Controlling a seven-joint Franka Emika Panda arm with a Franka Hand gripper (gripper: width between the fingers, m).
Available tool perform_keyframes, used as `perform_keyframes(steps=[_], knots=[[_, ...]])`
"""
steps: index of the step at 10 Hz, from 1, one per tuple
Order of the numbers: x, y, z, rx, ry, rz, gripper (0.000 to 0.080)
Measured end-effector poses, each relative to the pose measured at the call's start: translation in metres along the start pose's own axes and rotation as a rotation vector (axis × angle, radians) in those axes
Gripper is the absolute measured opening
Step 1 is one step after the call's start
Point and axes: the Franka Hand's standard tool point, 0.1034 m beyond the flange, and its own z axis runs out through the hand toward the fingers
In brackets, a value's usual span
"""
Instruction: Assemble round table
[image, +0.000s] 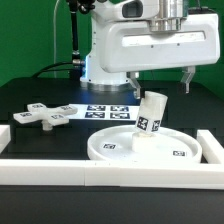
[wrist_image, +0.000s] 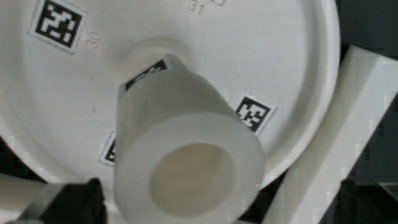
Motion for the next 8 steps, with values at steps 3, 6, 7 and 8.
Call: perform_keyframes(steps=[3,6,7,8], knots=[[-0.001,0.004,0.003,-0.011,-0.002,-0.065,0.0649],[-0.002,0.011,0.003,-0.016,-0.002,-0.132,0.0649],[-0.002,0.015,0.004,-0.020,0.000,-0.145,0.0649],[-0.003,0.017,0.005,-0.023,0.004,-0.157,0.0649]])
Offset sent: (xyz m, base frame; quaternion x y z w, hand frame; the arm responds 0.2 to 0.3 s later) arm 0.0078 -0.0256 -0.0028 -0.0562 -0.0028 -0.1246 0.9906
